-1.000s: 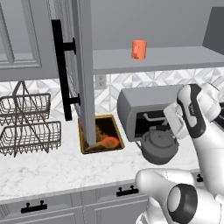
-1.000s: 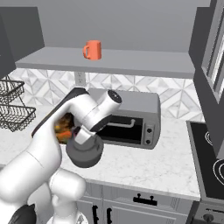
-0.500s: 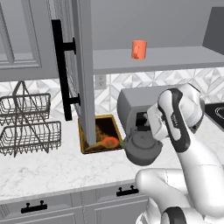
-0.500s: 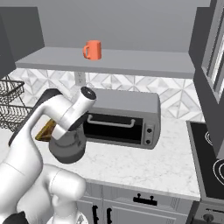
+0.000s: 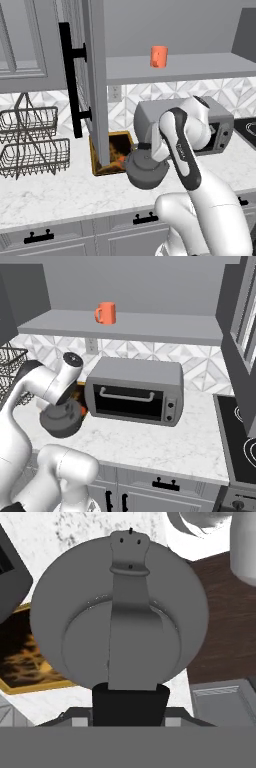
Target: Pick the kettle from the counter and place it on the tray. Then pick the mug from the cabinet and place it on the tray. Then close the cabinet doors.
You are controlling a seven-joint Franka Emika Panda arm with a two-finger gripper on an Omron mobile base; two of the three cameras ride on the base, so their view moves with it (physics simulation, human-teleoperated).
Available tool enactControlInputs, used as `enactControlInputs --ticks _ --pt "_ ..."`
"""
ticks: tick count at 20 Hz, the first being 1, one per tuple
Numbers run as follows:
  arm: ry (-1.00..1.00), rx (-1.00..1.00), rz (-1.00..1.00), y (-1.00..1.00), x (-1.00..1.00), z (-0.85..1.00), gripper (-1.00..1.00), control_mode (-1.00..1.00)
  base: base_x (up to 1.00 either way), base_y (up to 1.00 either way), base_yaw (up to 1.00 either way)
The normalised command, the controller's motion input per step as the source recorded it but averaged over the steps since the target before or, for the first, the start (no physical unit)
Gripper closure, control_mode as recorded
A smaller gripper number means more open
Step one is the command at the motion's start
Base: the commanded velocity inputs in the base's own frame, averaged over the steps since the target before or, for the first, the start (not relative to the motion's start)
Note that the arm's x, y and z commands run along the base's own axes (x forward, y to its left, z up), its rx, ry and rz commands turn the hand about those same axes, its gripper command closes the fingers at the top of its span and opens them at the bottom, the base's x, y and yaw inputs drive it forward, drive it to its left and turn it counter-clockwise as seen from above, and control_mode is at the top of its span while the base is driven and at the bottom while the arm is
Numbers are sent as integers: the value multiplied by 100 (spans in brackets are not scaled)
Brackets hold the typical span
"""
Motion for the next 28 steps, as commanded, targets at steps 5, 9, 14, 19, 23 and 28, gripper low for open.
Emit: enactControlInputs --ticks 5,9,14,19,23,28 --pt "-1 -13 -9 37 18 15 100 -100 0 0 0" --pt "-1 -5 -4 17 33 19 100 -100 0 0 0" --pt "0 0 0 11 35 15 100 -100 0 0 0" --pt "0 0 0 14 44 0 100 -100 0 0 0" --pt "-10 0 -3 24 41 -1 100 -100 0 0 0" --pt "-10 1 -9 22 46 -6 100 -100 0 0 0"
